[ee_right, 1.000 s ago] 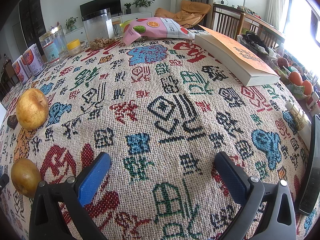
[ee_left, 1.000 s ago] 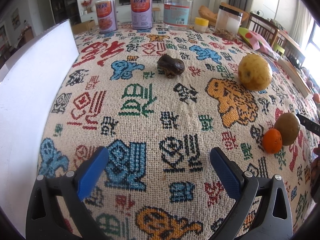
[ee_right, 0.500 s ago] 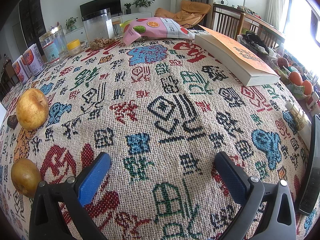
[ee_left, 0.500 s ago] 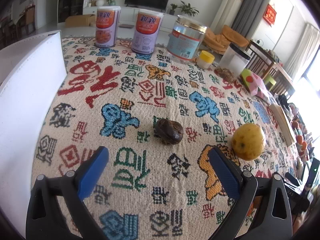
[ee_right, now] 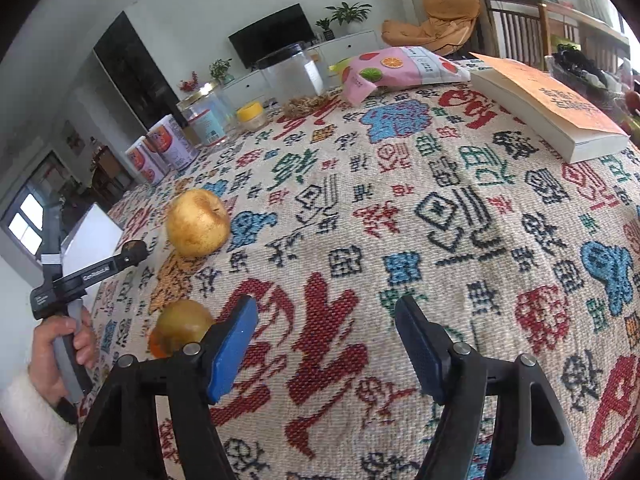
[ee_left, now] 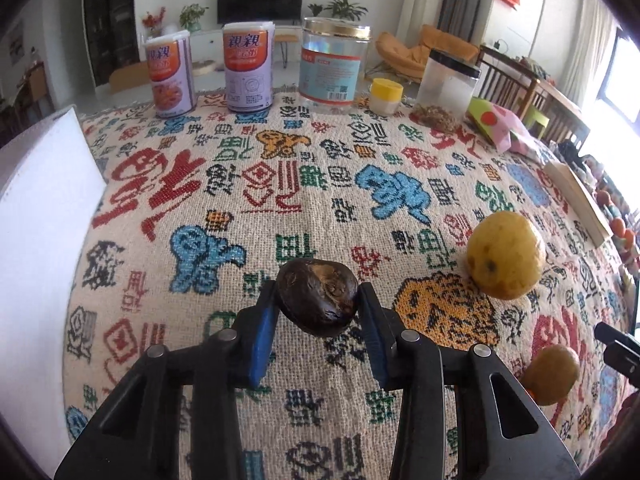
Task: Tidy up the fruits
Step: 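Close the left tool on the mangosteen while the right tool grasps the brown round fruit, then carry both fruits into the white box and open both tools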
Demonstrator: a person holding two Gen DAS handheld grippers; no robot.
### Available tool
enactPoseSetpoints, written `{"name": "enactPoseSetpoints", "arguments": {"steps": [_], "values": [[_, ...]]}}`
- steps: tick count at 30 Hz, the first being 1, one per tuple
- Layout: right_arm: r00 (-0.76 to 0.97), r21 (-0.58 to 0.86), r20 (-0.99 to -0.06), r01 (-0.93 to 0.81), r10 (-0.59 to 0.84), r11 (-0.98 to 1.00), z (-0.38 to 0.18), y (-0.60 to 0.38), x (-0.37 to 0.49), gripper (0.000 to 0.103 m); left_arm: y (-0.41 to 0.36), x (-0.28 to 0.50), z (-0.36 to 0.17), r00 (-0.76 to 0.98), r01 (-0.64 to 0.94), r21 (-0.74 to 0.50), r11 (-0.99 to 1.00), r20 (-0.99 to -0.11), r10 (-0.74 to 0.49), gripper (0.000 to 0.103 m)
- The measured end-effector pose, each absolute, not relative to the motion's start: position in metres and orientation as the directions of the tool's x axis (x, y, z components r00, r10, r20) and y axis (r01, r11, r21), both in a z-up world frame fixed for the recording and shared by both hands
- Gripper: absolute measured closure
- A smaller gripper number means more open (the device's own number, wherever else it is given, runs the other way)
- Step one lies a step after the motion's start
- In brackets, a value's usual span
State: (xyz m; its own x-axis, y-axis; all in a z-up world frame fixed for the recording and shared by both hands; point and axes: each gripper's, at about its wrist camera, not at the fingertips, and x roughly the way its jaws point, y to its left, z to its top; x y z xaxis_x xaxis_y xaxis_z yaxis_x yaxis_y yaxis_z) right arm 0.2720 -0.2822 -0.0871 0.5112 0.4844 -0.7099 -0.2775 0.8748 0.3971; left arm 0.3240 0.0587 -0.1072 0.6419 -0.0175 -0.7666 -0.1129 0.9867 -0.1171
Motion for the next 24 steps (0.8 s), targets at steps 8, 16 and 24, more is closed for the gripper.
{"name": "enactPoseSetpoints", "arguments": {"steps": [8, 16, 24], "values": [[0.375, 0.382, -0.755, -0.415, 0.538, 0.826, -0.103, -0.185, 0.259, 0.049, 0.053, 0.282, -0.095, 0.641, -0.138, -0.188, 0.972, -0.765, -0.057, 0.063], [0.372, 0.466, -0.728, -0.347, 0.575, 0.814, -0.111, -0.194, 0.266, 0.054, 0.044, 0.257, -0.082, 0.651, -0.115, -0.236, 0.965, -0.752, -0.107, 0.063], [0.424, 0.497, -0.654, -0.384, 0.626, 0.779, -0.036, -0.215, 0.232, 0.054, 0.047, 0.172, 0.001, 0.686, 0.01, -0.45, 0.893, -0.647, -0.333, 0.063]]}}
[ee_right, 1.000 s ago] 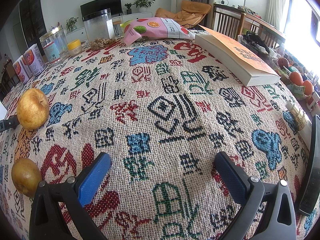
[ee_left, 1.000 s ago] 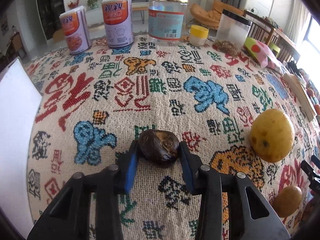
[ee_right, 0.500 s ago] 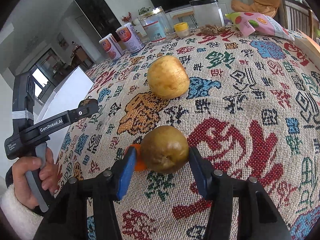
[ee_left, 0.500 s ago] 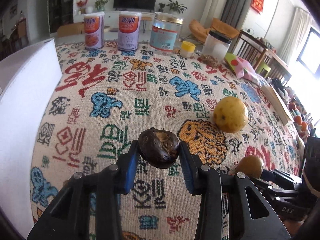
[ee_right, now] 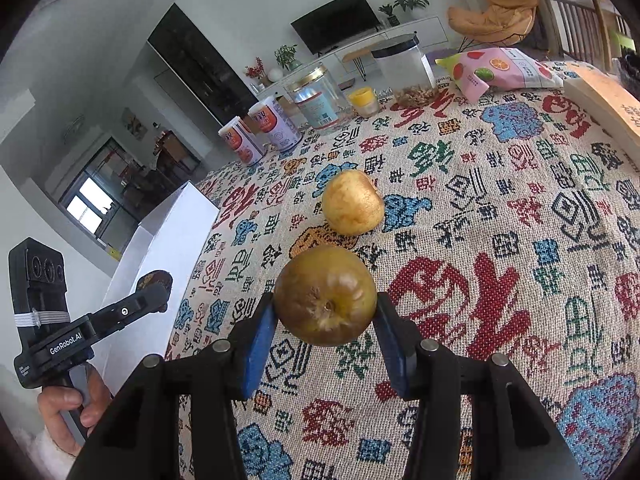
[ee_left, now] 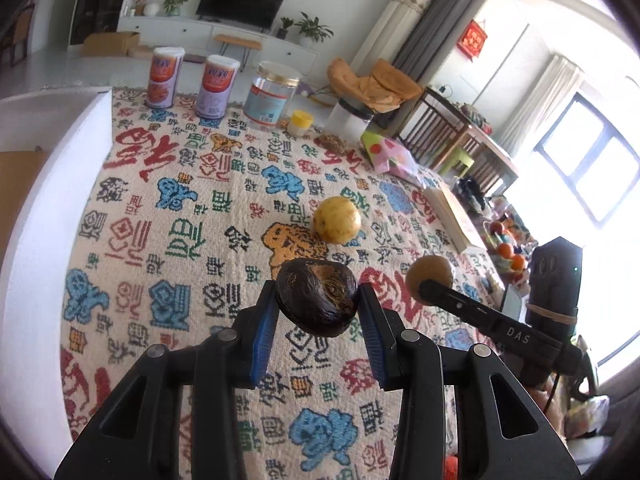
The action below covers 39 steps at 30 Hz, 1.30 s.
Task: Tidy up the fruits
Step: 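Carry both fruits into the white box and open both tools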
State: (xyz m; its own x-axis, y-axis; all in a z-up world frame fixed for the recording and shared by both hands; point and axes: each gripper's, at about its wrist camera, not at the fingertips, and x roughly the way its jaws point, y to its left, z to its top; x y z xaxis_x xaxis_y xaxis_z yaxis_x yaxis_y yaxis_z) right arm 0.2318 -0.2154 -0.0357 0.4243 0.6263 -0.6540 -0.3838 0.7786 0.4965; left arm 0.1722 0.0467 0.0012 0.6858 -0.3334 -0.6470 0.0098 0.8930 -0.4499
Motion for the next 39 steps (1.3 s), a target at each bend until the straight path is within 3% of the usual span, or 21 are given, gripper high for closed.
{"name": "enactPoseSetpoints", "arguments": {"steps": [5, 11, 18, 28, 30, 31, 32, 33, 35, 37, 39], "values": [[0.357, 0.52, -0.595, -0.512, 0.72, 0.684, 0.031, -0.182, 0.186, 0.054, 0.085, 0.098, 0.072, 0.721, 0.069, -0.542, 0.838, -0.553, -0.417, 0.063], [0.127, 0.6, -0.54, -0.636, 0.832, 0.485, 0.069, -0.078, 0.128, 0.054, 0.184, 0.032, 0.097, 0.761, -0.117, -0.48, 0.869, -0.606, -0.232, 0.063], [-0.077, 0.554, -0.62, -0.748, 0.781, 0.366, 0.046, 0.08, 0.059, 0.054, 0.299, 0.001, 0.025, 0.659, -0.469, -0.329, 0.82, -0.748, 0.077, 0.063], [-0.154, 0.513, -0.76, -0.739, 0.632, 0.436, -0.02, 0.159, 0.069, 0.054, 0.323, 0.011, -0.064, 0.469, -0.532, -0.203, 0.822, -0.879, 0.086, 0.062], [-0.16, 0.494, -0.784, -0.745, 0.6, 0.448, -0.027, 0.161, 0.068, 0.052, 0.322, 0.013, -0.067, 0.446, -0.545, -0.167, 0.821, -0.888, 0.115, 0.055], [-0.155, 0.491, -0.78, -0.753, 0.607, 0.438, -0.025, 0.16, 0.068, 0.052, 0.322, 0.013, -0.064, 0.445, -0.552, -0.148, 0.821, -0.884, 0.14, 0.045], [-0.151, 0.488, -0.778, -0.756, 0.61, 0.435, -0.023, 0.159, 0.069, 0.045, 0.32, 0.013, -0.059, 0.455, -0.556, -0.134, 0.821, -0.875, 0.166, 0.034], [-0.133, 0.481, -0.774, -0.76, 0.619, 0.438, -0.019, 0.155, 0.07, 0.034, 0.319, 0.013, -0.054, 0.468, -0.56, -0.121, 0.819, -0.863, 0.192, 0.029], [-0.066, 0.452, -0.75, -0.777, 0.659, 0.437, -0.002, 0.141, 0.07, 0.025, 0.313, 0.013, -0.04, 0.5, -0.56, -0.11, 0.821, -0.835, 0.229, 0.017], [0.007, 0.416, -0.721, -0.795, 0.693, 0.441, 0.017, 0.119, 0.072, 0.024, 0.299, 0.017, -0.026, 0.54, -0.542, -0.111, 0.833, -0.806, 0.244, 0.014], [0.105, 0.364, -0.697, -0.8, 0.709, 0.477, 0.033, 0.089, 0.077, 0.014, 0.278, 0.024, -0.015, 0.581, -0.504, -0.121, 0.855, -0.78, 0.232, 0.012]]}}
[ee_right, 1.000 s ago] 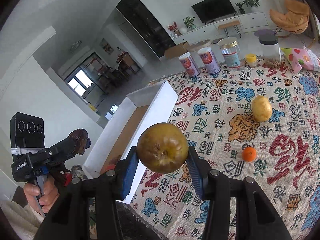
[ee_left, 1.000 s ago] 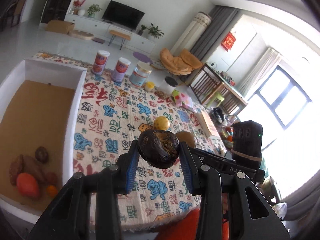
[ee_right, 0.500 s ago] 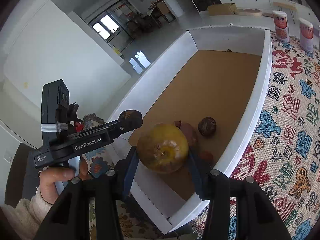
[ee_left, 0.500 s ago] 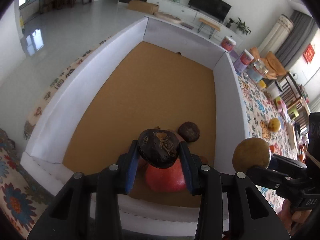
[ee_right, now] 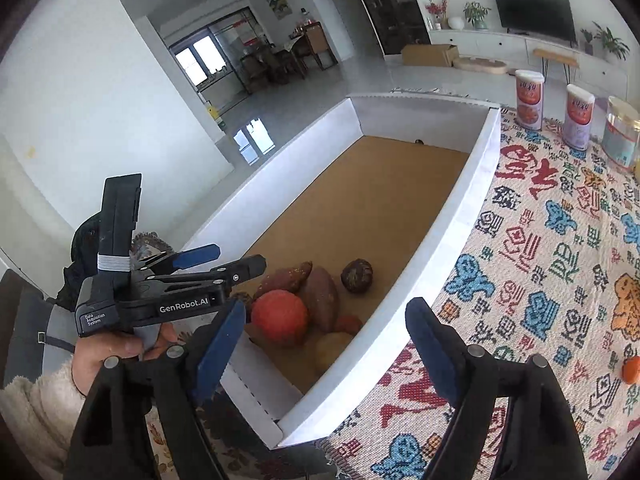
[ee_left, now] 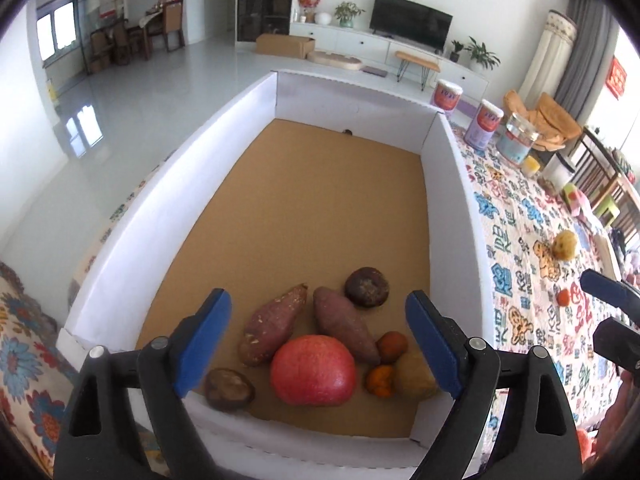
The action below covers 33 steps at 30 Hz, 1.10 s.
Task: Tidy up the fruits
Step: 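Carry both fruits into the white box and open both tools, then withdraw both tools and move the left tool toward the small orange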
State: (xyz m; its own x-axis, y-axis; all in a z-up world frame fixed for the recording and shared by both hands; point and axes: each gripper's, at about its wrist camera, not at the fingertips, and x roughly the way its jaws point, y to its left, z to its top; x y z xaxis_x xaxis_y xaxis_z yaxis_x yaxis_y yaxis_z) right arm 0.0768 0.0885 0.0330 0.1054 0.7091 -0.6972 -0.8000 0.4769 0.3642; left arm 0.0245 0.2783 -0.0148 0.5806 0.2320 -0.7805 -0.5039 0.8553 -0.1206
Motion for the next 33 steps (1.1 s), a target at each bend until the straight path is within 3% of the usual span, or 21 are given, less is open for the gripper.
{"name": "enactPoseSetpoints", "arguments": {"steps": [2, 6, 10, 12, 15, 19, 33], "values": [[0.22, 0.314, -0.682, -0.773, 0.698, 0.551, 0.039, 0.05, 0.087, 0.004, 0.251, 0.035, -0.006, 0.619, -0.447, -0.131, 0.885, -0.76, 0.2, 0.01], [0.4, 0.267, -0.694, -0.63, 0.599, 0.729, 0.021, -0.044, 0.122, 0.003, 0.182, 0.064, 0.001, 0.664, -0.285, -0.146, 0.947, -0.743, 0.085, 0.008], [0.571, 0.144, -0.756, -0.331, 0.32, 0.932, -0.026, -0.161, 0.16, 0.003, 0.103, 0.101, -0.016, 0.647, -0.108, -0.154, 0.982, -0.761, -0.048, 0.008], [0.589, 0.082, -0.787, -0.196, 0.184, 0.977, -0.05, -0.208, 0.178, 0.003, 0.063, 0.121, -0.031, 0.641, -0.036, -0.103, 0.994, -0.766, -0.056, 0.008], [0.573, 0.05, -0.814, -0.089, 0.092, 0.995, -0.071, -0.255, 0.192, 0.003, 0.01, 0.149, -0.055, 0.615, 0.038, 0.007, 0.999, -0.788, -0.018, 0.008], [0.589, 0.05, -0.804, -0.07, 0.082, 0.996, -0.082, -0.272, 0.191, 0.003, -0.025, 0.167, -0.072, 0.609, 0.071, 0.099, 0.993, -0.792, 0.036, 0.008], [0.565, 0.121, -0.817, -0.026, 0.114, 0.992, -0.102, -0.282, 0.194, 0.003, -0.036, 0.201, -0.089, 0.603, 0.037, 0.105, 0.994, -0.795, 0.062, 0.008]]}}
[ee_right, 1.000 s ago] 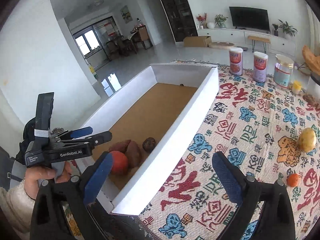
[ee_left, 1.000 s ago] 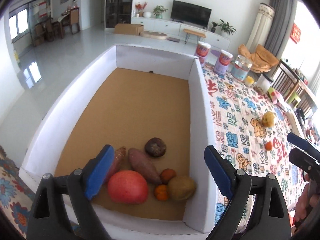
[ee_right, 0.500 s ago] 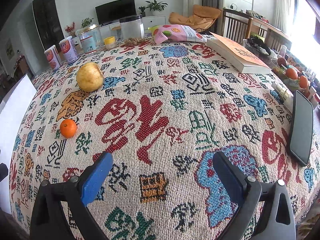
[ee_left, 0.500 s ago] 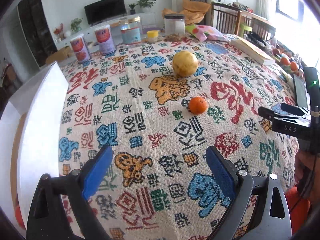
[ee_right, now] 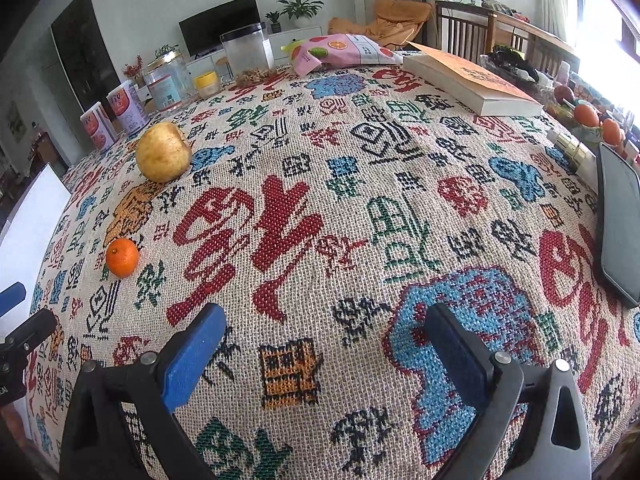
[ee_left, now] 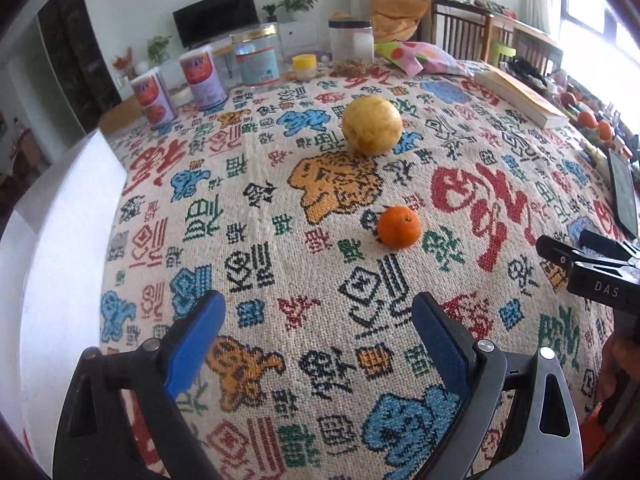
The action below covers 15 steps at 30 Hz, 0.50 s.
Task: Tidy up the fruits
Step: 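Withdraw both tools and move the left tool toward the small orange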
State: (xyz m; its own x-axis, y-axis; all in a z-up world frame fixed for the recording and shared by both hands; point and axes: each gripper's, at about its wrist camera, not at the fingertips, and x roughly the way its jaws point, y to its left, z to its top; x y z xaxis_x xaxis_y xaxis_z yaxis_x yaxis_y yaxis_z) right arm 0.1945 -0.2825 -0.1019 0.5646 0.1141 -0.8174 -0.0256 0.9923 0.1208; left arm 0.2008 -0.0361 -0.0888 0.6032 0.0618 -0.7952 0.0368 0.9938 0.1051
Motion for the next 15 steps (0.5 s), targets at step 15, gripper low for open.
{"name": "enactPoseSetpoints", "arguments": {"steps": [15], "values": [[0.535, 0.037, -0.843, -0.037, 0.051, 0.999, -0.111, -0.273, 0.2, 0.0, -0.039, 0.228, -0.124, 0.621, 0.057, -0.036, 0.998, -0.781, -0.063, 0.008]]}}
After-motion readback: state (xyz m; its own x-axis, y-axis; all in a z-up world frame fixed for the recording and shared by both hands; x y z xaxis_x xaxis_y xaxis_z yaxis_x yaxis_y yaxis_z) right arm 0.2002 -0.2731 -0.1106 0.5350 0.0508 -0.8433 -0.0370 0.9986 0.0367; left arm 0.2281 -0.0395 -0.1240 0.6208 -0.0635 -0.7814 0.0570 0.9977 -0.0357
